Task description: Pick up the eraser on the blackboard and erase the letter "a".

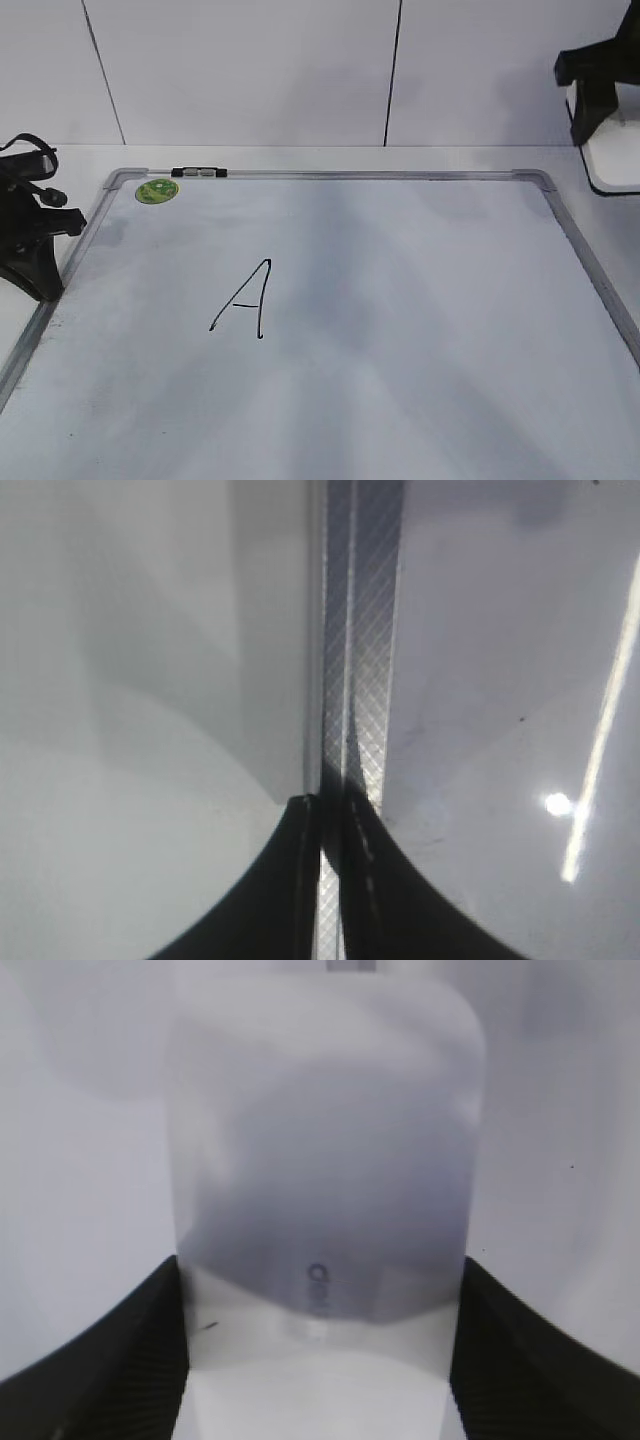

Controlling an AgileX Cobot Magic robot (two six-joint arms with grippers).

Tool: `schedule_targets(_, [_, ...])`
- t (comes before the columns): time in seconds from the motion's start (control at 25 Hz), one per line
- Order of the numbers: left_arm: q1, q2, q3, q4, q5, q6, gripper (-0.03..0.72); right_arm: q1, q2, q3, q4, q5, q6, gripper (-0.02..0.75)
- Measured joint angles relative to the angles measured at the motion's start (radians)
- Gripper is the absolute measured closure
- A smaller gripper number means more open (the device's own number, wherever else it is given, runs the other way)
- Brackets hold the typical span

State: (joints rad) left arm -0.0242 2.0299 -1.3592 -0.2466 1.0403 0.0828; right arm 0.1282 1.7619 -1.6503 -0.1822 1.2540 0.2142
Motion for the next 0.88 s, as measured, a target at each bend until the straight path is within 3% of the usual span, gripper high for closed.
schedule_targets(0.88, [0.000, 0.000, 0.000, 0.000, 0.000, 0.000, 0.673, 0.000, 0.179, 0.071, 0.039, -0.024, -0.018, 0.186])
